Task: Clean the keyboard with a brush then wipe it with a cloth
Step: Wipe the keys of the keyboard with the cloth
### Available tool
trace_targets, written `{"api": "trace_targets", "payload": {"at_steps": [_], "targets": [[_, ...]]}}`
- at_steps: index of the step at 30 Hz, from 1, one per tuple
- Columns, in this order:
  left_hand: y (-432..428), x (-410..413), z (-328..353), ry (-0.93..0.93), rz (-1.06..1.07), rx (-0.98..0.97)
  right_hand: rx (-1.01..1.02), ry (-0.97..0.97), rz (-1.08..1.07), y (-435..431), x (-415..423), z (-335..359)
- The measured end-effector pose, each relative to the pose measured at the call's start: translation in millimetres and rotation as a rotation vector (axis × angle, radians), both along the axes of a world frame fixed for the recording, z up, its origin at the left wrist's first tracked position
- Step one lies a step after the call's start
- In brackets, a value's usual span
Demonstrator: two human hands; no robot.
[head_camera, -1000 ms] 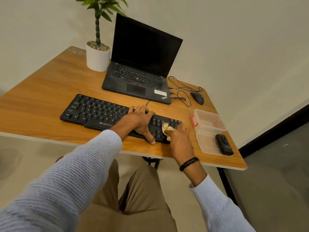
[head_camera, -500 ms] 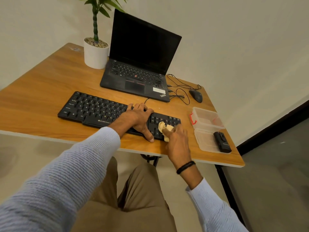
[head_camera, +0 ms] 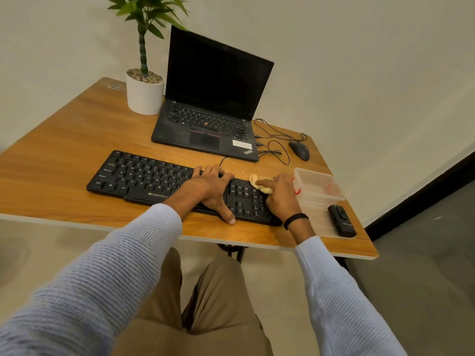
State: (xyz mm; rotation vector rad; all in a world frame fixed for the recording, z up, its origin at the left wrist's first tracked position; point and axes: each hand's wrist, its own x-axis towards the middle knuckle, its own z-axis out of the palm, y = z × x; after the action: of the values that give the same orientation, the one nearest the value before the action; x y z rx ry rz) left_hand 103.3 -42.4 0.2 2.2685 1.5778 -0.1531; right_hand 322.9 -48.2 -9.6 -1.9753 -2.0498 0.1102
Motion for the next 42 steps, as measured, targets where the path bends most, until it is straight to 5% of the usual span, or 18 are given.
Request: {"api": "trace_targets", "payload": {"at_steps": [7,37,42], "targets": [[-1,-1,-1,-0.015,0.003,-0.003,0.008,-0.104,-0.018,1,20,14],[2,2,-4,0.014,0.0,0.011,0.039,0.064,-0.249,-15,-4,8],[3,1,-4,0.021,0.004,0.015,0.087,-0.044,-0.211,-22,-23,2]]}}
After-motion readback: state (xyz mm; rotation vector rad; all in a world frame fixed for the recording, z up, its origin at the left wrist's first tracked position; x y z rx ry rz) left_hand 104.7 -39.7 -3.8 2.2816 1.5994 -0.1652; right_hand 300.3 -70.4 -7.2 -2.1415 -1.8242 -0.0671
